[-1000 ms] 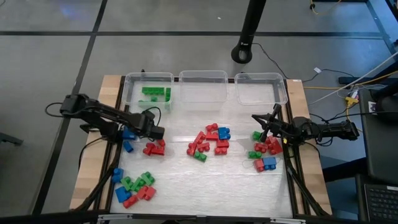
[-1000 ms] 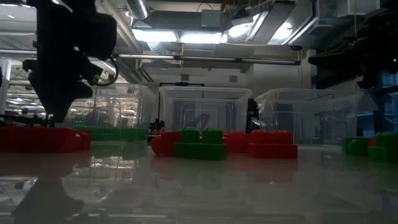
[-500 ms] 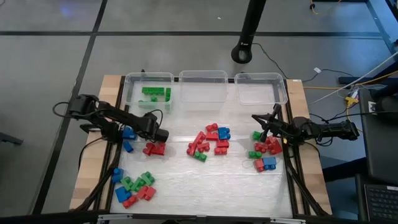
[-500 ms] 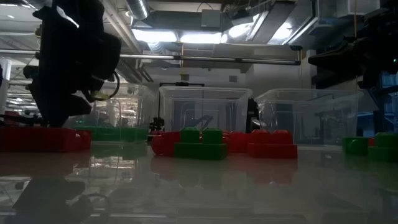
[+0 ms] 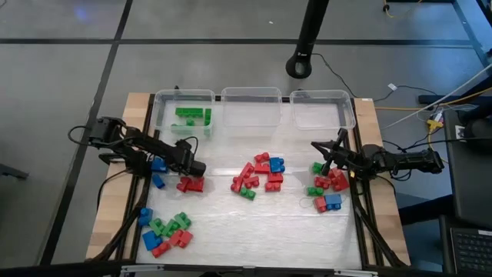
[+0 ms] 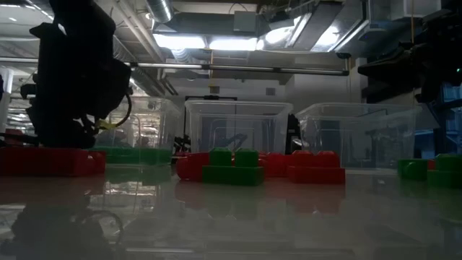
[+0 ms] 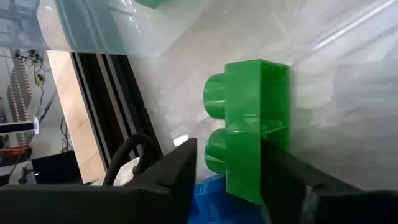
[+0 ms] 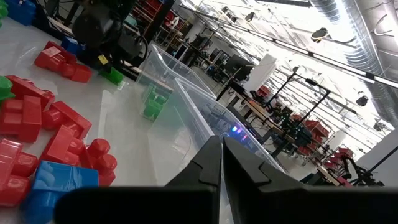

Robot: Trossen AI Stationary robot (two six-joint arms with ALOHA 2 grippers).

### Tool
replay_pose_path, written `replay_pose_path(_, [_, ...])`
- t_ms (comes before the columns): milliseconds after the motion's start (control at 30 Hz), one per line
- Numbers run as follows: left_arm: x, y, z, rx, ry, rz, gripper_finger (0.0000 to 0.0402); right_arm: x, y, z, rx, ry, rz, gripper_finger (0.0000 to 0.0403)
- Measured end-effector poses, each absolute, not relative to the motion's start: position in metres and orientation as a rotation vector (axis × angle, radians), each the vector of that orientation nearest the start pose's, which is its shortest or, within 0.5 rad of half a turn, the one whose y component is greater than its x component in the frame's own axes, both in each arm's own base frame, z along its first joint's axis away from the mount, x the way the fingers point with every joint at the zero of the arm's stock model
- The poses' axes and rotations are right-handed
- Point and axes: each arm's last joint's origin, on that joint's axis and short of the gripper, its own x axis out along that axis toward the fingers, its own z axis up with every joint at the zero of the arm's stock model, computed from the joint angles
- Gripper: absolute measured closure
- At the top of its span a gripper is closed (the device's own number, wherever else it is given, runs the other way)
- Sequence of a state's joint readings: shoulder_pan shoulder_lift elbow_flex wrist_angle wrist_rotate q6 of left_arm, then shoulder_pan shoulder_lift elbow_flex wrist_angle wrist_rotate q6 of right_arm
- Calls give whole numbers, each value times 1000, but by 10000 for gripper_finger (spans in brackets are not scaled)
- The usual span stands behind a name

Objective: Sort blocks
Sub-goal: Put the green game piece into the left transparent bin

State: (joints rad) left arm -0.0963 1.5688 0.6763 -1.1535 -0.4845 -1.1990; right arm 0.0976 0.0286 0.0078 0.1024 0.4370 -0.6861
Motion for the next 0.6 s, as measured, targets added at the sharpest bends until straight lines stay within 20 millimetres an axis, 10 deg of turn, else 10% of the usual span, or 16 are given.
replay_pose_path(300, [180,-4,128,-172,1490,1188,384,97,-3,174,-657,40,-353,384])
replay_pose_path(600, [197,-10,144,-169,1518,1048,390,97,-3,174,-657,41,-352,384])
